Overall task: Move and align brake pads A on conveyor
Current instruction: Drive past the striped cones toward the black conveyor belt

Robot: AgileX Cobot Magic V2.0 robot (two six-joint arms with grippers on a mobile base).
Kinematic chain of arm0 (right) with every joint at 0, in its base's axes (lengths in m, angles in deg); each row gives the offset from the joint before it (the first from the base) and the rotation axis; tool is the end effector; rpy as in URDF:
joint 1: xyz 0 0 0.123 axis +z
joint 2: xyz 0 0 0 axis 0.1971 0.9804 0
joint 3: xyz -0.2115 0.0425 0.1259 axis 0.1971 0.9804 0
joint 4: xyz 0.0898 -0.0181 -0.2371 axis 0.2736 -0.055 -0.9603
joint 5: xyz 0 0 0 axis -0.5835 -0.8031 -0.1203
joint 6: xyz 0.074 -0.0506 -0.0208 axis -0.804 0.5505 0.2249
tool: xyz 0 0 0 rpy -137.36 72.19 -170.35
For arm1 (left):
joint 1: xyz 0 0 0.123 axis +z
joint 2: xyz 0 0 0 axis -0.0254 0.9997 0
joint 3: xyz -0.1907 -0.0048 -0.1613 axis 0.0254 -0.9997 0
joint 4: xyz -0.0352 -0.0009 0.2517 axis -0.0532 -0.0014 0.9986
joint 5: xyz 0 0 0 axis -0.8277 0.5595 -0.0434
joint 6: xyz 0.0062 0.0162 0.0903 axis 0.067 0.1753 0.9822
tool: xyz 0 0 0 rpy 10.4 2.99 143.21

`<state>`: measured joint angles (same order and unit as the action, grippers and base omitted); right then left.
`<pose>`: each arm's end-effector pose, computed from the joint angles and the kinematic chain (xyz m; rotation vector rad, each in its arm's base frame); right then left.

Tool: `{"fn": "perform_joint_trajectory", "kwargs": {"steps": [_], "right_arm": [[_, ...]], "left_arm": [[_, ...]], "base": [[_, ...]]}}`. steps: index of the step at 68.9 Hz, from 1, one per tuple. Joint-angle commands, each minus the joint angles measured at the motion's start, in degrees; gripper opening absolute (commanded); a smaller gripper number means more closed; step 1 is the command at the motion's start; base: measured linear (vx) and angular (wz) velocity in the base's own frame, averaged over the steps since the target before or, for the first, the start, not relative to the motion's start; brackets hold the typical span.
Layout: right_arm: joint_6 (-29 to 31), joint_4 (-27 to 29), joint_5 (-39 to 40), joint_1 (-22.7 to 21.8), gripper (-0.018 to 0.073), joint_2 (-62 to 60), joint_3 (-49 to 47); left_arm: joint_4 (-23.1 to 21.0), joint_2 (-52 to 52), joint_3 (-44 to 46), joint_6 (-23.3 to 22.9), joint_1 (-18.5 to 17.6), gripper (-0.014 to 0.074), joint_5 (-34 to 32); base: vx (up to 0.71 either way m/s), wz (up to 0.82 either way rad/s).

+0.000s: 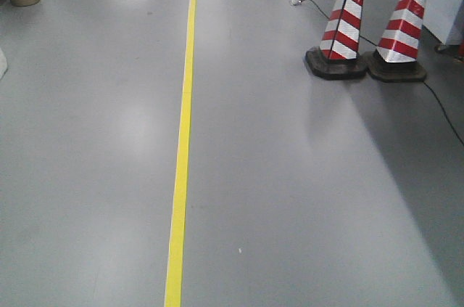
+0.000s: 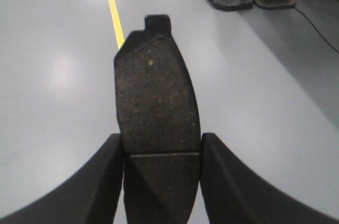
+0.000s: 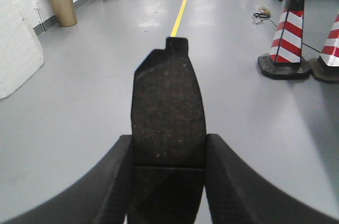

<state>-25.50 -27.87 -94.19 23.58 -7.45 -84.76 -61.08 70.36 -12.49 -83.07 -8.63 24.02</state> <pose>0.0909 0.0176 0.2989 -0.1122 1.8075 0.1836 0.1101 -0.0201 0.2745 0.1495 2.0206 -0.1602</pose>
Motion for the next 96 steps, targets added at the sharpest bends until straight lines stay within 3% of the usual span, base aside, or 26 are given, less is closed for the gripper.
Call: {"fn": "perform_joint_trajectory", "kwargs": {"steps": [1, 96], "right_arm": [[0.32, -0.40, 5.42, -0.21, -0.0010, 0.69, -1.60], [0.32, -0.40, 5.42, -0.21, -0.0010, 0.69, -1.60]], "left_arm": [[-0.64, 0.59, 1.67, -0.25, -0.27, -0.0006, -5.26], [-0.64, 0.58, 1.67, -0.25, -0.27, -0.0006, -5.26]], "base": [[0.80, 0.07], [0.77, 0.01]]}}
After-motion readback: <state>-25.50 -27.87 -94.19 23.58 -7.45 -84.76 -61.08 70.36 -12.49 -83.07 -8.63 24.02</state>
